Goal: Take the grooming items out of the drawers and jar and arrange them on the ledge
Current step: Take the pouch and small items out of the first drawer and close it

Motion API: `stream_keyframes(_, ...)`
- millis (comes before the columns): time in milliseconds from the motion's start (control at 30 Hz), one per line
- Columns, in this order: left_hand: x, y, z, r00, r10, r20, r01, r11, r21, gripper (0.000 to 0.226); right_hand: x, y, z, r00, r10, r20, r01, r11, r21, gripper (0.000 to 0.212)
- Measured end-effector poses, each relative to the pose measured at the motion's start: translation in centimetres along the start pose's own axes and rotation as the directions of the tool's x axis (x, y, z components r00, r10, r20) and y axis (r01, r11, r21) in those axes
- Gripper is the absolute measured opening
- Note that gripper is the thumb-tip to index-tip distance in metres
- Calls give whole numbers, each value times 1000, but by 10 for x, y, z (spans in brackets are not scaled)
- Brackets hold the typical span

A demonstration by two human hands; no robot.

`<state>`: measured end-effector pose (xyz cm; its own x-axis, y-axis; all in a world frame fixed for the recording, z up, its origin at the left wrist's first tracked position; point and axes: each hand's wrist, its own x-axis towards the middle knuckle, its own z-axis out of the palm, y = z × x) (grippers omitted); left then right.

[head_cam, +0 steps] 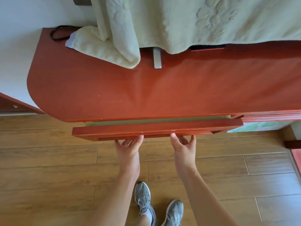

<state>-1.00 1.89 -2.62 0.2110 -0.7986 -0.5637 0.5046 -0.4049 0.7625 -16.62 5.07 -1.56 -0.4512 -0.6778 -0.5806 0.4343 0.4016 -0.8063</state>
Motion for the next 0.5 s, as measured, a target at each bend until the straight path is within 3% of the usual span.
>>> stream_keyframes(100,-17,-5,-9,1000,-15,-5,15,1000,4,113,-14,8,-10,1000,18,16,-18,999,43,110)
stream_keyframes(200,-36,-10,-20,1000,-27,-15,27,1000,-14,106,-32,18,-22,999,2,39,-5,998,58,93)
stream_keyframes(300,-58,-16,-33,1000,-22,-22,22,1000,-20,105,-50,29,-35,999,4,50,-9,996,92,88)
stream_keyframes(500,-105,-34,-65,998,-50,-39,49,998,-33,121,-95,54,-66,999,34,36,-35,999,38,107)
